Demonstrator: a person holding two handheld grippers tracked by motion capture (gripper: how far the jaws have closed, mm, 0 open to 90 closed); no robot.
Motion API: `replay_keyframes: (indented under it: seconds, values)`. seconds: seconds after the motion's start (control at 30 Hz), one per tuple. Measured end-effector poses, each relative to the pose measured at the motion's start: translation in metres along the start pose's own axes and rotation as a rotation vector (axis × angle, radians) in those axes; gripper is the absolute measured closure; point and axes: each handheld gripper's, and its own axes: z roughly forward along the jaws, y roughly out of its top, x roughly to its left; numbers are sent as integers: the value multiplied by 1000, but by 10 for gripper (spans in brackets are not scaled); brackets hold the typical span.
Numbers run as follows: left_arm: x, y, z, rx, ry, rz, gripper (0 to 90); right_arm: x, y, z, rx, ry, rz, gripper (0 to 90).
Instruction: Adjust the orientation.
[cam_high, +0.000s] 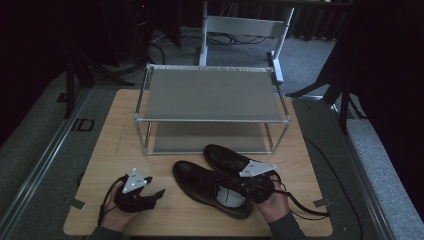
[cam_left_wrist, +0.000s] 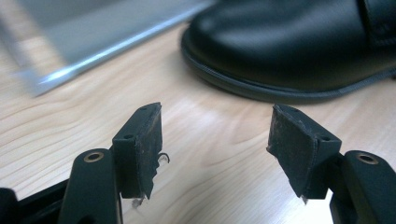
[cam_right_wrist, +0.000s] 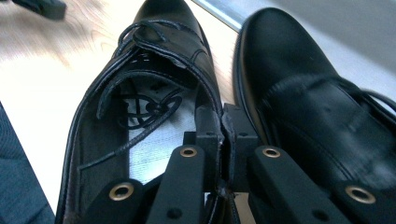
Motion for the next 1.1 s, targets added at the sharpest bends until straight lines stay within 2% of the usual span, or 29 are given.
replay_keyframes:
  seconds: [0.07, 0.1, 0.17, 0.47, 0.6, 0.63, 0.67, 0.8, 0.87, 0.97, 1.1]
  values:
    - [-8, 5, 10, 15, -30, 28, 359, -4, -6, -4, -6, -3, 2, 861]
    - [-15, 10, 19, 30, -48, 60, 359, -5, -9, -6, -4, -6, 8, 861]
    - [-21, 15, 26, 34, -68, 80, 359, -10, -14, -10, -8, -9, 17, 860]
    - [-34, 27, 43, 38, -112, 108, 360, -19, -29, -20, -9, -17, 37, 859]
    - [-39, 28, 49, 46, -134, 119, 366, -24, -36, -19, 2, -17, 45, 855]
    - [-41, 28, 51, 51, -137, 118, 365, -24, -37, -19, 6, -16, 47, 842]
    - [-41, 28, 52, 53, -140, 121, 366, -25, -38, -18, 16, -28, 46, 784]
    - [-44, 28, 55, 63, -156, 126, 366, -26, -38, -30, -23, -24, 24, 645]
    - [-47, 29, 56, 62, -170, 127, 372, -29, -38, -39, -46, -29, 26, 614]
    - [-52, 31, 59, 61, -184, 140, 375, -38, -40, -51, -68, -52, 64, 563]
    - [-51, 33, 60, 56, -174, 140, 373, -52, -47, -62, -85, -87, 138, 547]
